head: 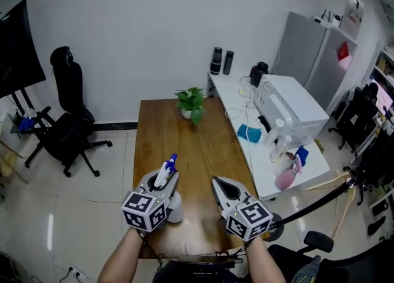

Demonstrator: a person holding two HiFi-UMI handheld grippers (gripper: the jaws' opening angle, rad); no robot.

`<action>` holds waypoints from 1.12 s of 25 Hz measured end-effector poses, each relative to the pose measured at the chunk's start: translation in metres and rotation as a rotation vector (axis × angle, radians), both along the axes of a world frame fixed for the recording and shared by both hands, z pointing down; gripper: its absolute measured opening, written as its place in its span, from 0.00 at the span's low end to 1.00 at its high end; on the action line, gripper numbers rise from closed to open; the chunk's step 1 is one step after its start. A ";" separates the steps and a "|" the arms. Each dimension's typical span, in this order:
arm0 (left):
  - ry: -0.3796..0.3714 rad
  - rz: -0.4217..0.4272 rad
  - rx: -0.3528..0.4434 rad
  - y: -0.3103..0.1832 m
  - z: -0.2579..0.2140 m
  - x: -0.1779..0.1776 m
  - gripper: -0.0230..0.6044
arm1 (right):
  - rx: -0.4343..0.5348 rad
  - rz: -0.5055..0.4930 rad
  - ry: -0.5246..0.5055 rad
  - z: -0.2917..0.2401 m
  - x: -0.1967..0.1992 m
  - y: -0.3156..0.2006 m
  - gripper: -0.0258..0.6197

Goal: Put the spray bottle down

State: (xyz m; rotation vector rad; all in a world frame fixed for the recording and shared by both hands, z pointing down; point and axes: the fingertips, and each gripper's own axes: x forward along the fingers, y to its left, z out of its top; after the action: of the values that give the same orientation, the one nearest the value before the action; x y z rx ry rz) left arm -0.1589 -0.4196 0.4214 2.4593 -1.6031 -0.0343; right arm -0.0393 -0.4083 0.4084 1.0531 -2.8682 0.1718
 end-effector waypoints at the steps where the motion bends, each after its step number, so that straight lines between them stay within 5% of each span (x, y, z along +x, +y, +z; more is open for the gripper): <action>1: -0.009 -0.014 0.000 -0.006 0.003 0.000 0.20 | -0.003 -0.004 0.003 0.003 -0.001 -0.001 0.04; 13: -0.126 -0.005 0.164 -0.077 0.010 0.034 0.20 | -0.059 -0.002 0.007 0.027 0.005 -0.015 0.04; 28: -0.158 -0.044 0.141 -0.111 0.054 0.048 0.20 | -0.094 0.021 0.025 0.040 0.013 -0.018 0.04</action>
State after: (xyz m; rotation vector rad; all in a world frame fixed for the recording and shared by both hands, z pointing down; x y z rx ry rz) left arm -0.1110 -0.5301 0.4754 2.5895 -1.7767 0.0428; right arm -0.0266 -0.4261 0.4485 1.0608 -2.7973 0.2889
